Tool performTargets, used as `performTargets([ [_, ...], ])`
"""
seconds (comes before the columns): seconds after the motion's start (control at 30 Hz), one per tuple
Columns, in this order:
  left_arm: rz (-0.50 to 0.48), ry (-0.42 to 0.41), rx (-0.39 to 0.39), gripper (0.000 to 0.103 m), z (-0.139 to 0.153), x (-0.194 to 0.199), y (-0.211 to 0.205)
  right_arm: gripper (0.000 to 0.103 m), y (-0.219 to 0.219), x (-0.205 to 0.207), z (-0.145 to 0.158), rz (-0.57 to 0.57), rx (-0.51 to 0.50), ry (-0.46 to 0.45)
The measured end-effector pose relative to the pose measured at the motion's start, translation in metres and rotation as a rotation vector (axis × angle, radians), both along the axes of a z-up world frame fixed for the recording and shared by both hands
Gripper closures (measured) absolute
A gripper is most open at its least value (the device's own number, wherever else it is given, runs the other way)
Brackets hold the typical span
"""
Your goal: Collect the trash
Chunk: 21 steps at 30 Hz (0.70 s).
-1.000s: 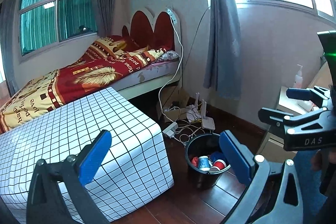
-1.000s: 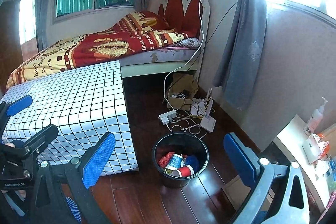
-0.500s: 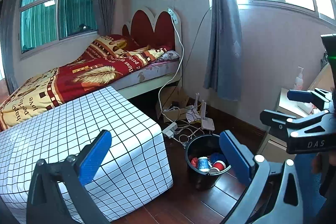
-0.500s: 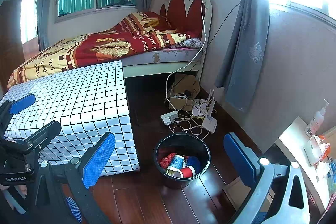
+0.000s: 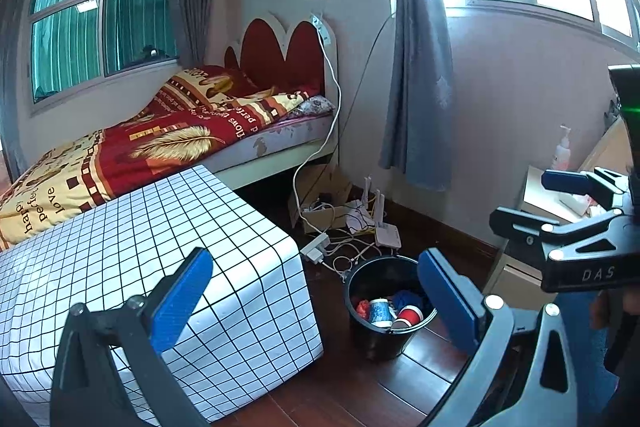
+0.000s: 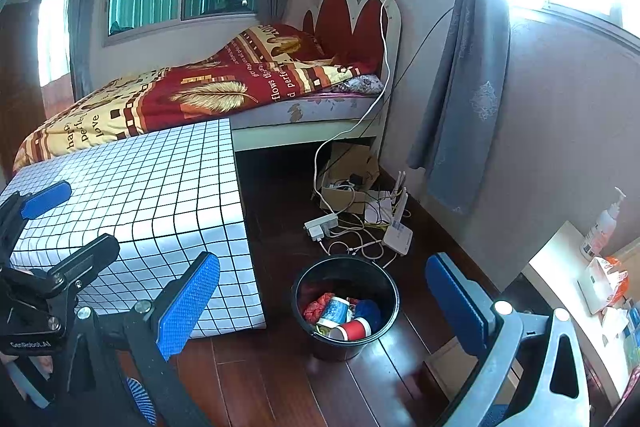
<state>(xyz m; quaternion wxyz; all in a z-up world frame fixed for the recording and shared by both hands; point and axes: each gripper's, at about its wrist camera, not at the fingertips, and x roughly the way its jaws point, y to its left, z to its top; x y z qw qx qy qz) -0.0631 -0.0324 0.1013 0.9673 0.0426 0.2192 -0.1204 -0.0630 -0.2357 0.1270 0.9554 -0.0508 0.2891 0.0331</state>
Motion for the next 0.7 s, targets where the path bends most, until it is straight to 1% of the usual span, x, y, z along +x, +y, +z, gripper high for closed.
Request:
performTargets([
  [0.7, 0.002, 0.004, 0.003, 0.000, -0.0017, -0.0016, 0.0011, 0.000, 0.0060, -0.0029, -0.0028, 0.008, 0.000, 0.000],
])
